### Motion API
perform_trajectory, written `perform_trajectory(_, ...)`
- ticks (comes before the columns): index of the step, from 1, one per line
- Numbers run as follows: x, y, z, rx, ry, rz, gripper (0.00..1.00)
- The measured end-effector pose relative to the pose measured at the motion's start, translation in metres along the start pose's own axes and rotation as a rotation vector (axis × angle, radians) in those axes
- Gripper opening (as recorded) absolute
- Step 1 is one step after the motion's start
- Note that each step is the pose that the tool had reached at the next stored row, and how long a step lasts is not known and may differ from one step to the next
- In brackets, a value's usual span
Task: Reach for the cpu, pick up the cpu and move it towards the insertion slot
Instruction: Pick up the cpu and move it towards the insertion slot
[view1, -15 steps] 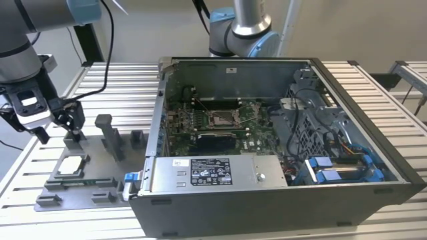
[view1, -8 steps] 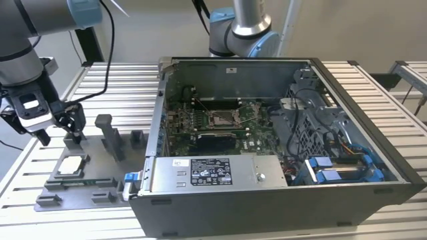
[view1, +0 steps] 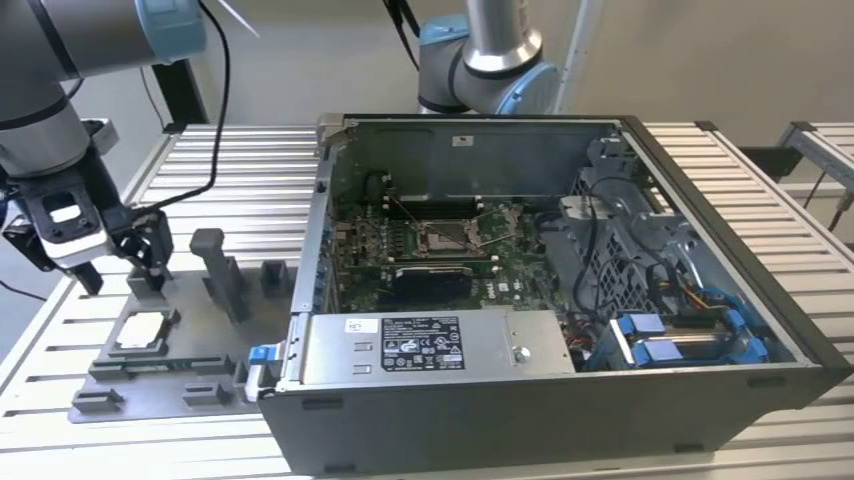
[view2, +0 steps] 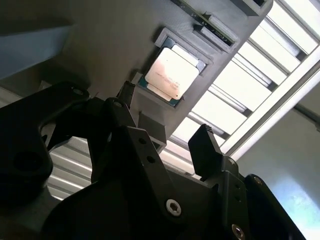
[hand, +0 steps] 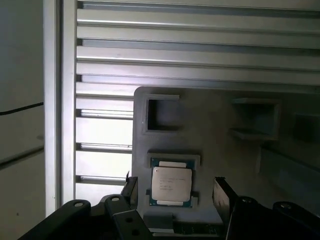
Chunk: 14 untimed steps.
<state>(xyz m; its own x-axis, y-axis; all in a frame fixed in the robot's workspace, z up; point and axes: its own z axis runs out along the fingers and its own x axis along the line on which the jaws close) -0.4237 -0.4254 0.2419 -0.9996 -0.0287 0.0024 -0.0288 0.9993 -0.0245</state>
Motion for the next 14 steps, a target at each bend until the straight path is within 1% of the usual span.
perform_trajectory(8, 0.0000, 0.0000, 0.0012, 0.0001, 0.0000, 0.000, 1.00)
perform_trajectory(11, -0.0001, -0.0001, 0.0033, -0.0001, -0.0002, 0.000, 1.00)
perform_trajectory(14, 0.0001, -0.0023, 0.0071, -0.0001, 0.0000, 0.000, 1.00)
